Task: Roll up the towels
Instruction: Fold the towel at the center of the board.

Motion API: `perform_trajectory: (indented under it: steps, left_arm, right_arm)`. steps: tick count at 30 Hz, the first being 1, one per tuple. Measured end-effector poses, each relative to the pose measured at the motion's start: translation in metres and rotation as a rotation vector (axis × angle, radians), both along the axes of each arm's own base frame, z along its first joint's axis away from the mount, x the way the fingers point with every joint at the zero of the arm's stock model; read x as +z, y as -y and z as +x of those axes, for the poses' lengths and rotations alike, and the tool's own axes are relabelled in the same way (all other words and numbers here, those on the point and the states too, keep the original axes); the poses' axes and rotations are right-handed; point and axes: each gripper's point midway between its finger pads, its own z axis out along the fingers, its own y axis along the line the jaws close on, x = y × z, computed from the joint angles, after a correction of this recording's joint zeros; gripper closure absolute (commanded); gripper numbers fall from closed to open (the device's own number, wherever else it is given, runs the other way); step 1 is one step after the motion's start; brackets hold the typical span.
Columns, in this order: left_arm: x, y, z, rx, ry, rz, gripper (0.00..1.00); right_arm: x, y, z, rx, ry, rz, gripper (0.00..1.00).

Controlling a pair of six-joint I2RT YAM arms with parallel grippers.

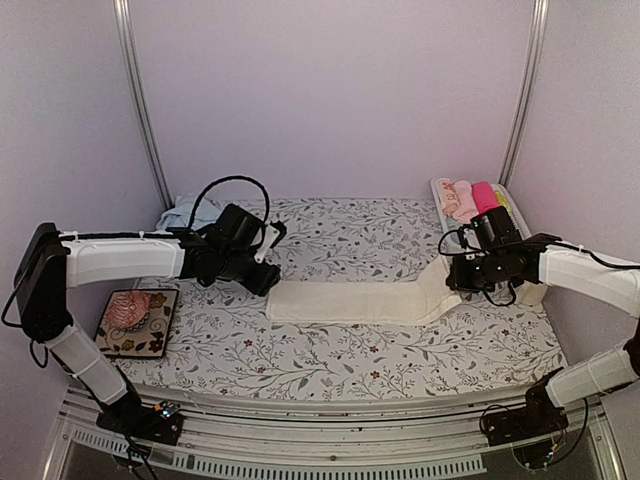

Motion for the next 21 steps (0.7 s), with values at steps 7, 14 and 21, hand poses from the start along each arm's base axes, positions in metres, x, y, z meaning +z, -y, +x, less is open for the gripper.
perform_trajectory:
  steps: [7,14,21]
  left_arm:
    - [0.000,-0.006,0.000,0.014,0.005,0.022,0.34]
    - [0.001,-0.015,-0.005,0.036,0.013,0.034,0.32]
    - [0.002,-0.032,-0.010,0.070,0.029,0.047,0.27]
  right_arm:
    - [0.038,-0.085,0.020,0.196,0.074,0.075,0.98]
    - [0.042,-0.154,0.033,0.330,0.084,0.106,0.98]
    - [0.038,-0.203,0.038,0.430,0.074,0.130,0.98]
